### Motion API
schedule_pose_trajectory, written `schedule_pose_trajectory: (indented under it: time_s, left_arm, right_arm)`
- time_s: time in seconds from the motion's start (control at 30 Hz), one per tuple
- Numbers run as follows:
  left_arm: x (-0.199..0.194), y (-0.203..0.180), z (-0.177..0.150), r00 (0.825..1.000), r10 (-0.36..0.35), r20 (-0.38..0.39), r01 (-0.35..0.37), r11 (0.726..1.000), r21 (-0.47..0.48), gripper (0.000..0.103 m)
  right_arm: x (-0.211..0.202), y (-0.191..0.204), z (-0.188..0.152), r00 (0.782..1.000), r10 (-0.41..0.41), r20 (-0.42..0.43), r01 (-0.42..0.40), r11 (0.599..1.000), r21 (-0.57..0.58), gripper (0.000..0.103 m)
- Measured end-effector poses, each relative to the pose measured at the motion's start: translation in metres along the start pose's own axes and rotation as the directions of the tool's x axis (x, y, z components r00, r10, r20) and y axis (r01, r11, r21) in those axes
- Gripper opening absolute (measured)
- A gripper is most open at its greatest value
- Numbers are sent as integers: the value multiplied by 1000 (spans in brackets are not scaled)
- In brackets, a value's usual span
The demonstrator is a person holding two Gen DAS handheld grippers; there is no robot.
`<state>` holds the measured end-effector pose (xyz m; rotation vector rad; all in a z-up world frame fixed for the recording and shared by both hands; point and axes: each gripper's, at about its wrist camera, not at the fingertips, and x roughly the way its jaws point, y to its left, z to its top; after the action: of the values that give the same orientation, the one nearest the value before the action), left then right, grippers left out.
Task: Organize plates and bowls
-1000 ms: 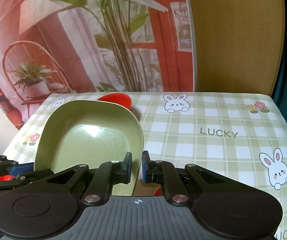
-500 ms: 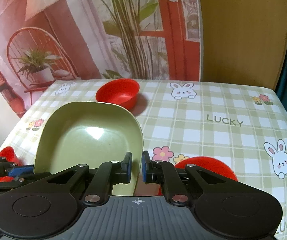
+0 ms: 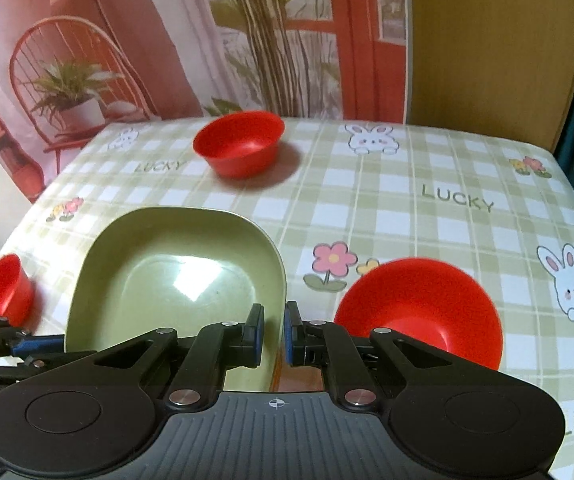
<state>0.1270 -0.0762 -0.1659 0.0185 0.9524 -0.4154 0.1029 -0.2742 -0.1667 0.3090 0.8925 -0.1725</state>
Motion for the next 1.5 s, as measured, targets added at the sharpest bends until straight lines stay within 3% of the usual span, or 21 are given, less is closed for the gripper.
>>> schedule_pose_trajectory:
  time_s: [0.77,1.0,1.27,1.5]
  left_arm:
    - [7,7,-8,997,-34,-71,32,999,-35,19]
    - [5,9,-8,997,-41,-71,38,999,-39,29]
    - [1,14,-7,998,-46,-54,43,998,-47,34]
    - [-3,20,7,1000,2,26,-1,999,-52,34]
  right_arm:
    - [10,5,-22,995,-25,-93,22,999,-30,10]
    - [12,7,-21,995,-32,-99,28,999,-44,12]
    - [13,14,-22,994,-50,-100,42,996,-77,15]
    - [9,14,-20,995,-57,-80,50,996,-80,15]
